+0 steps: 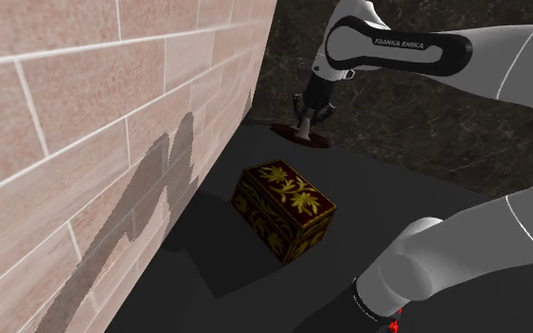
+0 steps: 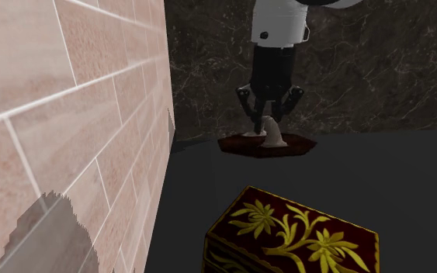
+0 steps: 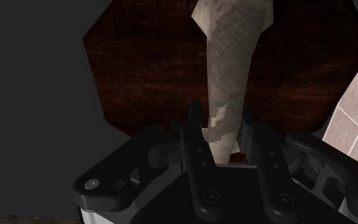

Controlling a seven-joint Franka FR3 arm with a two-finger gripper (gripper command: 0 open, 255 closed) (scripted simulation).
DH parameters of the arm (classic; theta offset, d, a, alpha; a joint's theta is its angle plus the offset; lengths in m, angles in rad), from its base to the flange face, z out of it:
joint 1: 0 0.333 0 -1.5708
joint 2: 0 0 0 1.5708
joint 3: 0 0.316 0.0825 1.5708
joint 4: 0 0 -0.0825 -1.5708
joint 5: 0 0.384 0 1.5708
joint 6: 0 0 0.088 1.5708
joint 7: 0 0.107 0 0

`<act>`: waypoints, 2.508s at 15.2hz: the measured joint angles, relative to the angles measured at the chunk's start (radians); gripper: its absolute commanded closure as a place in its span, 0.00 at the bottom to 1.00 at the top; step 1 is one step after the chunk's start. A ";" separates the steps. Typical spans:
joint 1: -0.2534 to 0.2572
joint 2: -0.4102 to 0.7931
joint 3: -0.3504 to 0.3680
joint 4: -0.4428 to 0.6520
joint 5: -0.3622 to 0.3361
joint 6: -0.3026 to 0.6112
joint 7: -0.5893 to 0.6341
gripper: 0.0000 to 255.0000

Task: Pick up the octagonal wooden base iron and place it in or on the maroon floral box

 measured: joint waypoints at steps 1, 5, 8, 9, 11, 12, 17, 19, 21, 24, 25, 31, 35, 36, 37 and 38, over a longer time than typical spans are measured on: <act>0.006 -0.028 0.013 -0.030 0.003 0.001 0.019 1.00; 0.032 -0.134 0.067 -0.112 0.022 -0.027 0.089 1.00; 0.054 -0.215 0.110 -0.165 0.044 -0.058 0.141 1.00; 0.062 -0.243 0.125 -0.181 0.054 -0.071 0.159 1.00; 0.079 -0.303 0.153 -0.219 0.073 -0.094 0.193 1.00; 0.089 -0.325 0.171 -0.241 0.085 -0.094 0.214 1.00; 0.100 -0.352 0.192 -0.297 0.100 -0.066 0.238 1.00; 0.102 -0.357 0.195 -0.327 0.103 -0.041 0.241 1.00; 0.102 -0.354 0.196 -0.355 0.103 -0.010 0.241 1.00; 0.104 -0.353 0.199 -0.391 0.105 0.026 0.244 1.00; 0.105 -0.356 0.201 -0.408 0.107 0.040 0.245 1.00; 0.106 -0.350 0.205 -0.450 0.109 0.093 0.247 1.00; 0.106 -0.352 0.206 -0.453 0.111 0.095 0.247 1.00; 0.106 -0.353 0.206 -0.453 0.111 0.096 0.247 0.00; 0.105 -0.351 0.205 -0.455 0.110 0.097 0.246 0.00; 0.105 -0.351 0.204 -0.457 0.109 0.097 0.246 0.00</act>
